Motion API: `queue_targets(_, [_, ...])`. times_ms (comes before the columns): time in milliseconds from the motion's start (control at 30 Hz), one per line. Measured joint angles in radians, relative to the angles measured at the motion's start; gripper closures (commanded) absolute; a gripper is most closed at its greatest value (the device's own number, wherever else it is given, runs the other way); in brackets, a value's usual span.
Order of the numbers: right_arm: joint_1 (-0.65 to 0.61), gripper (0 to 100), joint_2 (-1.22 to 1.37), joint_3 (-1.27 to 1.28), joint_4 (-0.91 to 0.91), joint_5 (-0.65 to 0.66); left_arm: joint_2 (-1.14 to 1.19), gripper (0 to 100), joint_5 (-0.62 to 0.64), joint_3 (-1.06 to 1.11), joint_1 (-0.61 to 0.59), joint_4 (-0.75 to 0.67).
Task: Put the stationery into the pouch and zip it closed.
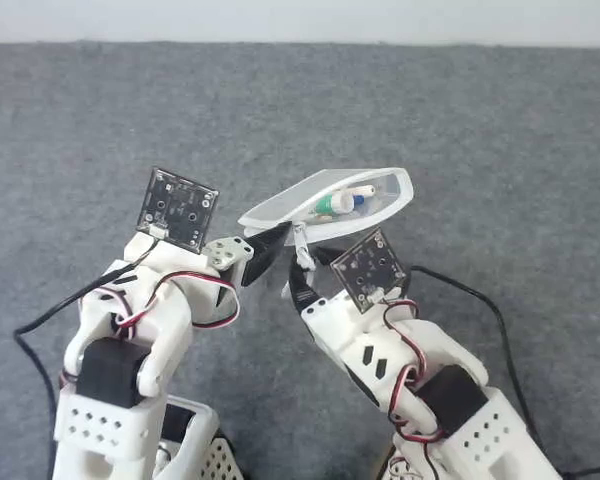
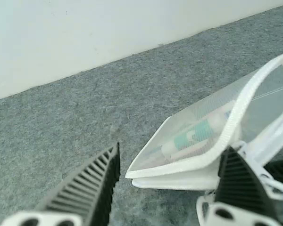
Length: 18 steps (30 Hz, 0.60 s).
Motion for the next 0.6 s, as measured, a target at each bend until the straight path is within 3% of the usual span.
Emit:
queue_targets(433, [-0.003, 87.7, 0.0, 0.003, -0.029, -0.003, 0.0, 70, 0.003, 0.002, 0.0, 0.0])
queue_targets(600, [-0.003, 98.3, 0.0, 0.003, -0.029, -0.003, 0.0, 70, 0.003, 0.002, 0.0, 0.0])
